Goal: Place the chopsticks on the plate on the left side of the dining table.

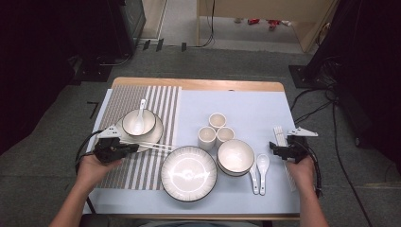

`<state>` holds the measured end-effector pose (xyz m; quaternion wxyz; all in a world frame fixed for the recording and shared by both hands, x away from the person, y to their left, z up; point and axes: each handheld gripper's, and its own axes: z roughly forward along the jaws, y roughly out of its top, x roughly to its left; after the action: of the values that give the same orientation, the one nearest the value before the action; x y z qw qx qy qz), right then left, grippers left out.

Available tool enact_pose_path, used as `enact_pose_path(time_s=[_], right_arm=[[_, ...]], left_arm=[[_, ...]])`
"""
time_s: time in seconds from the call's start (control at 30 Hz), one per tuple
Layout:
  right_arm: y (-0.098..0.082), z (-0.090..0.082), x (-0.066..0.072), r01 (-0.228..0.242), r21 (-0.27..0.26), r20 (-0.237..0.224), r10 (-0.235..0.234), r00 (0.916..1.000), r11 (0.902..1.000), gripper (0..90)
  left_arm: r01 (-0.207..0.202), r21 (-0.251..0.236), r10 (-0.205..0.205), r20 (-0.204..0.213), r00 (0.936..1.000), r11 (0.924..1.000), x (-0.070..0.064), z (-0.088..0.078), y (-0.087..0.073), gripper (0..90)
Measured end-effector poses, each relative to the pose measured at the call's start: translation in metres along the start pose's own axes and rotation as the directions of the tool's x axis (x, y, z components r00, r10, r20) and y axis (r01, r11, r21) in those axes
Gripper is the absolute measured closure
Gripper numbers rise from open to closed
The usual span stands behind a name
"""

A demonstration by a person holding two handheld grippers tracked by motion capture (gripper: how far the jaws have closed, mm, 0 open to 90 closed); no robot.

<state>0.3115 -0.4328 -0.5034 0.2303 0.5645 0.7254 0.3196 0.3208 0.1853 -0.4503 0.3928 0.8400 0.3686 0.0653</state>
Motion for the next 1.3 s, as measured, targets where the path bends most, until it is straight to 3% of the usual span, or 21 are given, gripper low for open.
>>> enact_pose_path(time_s=[0.33, 1.3], right_arm=[[0.0, 0.0, 0.0, 0.0, 0.0, 0.0, 0.0, 1.0, 1.0, 14.2], [0.0, 0.0, 0.0, 0.0, 0.0, 0.0, 0.0, 1.0, 1.0, 14.2]], left_arm=[[0.014, 0.003, -0.014, -0.023, 0.9996, 0.9999, 0.005, 0.008, -0.001, 90.0], [0.006, 0.007, -0.006, -0.024, 0.9997, 1.0, 0.006, 0.017, 0.0, 88.4]])
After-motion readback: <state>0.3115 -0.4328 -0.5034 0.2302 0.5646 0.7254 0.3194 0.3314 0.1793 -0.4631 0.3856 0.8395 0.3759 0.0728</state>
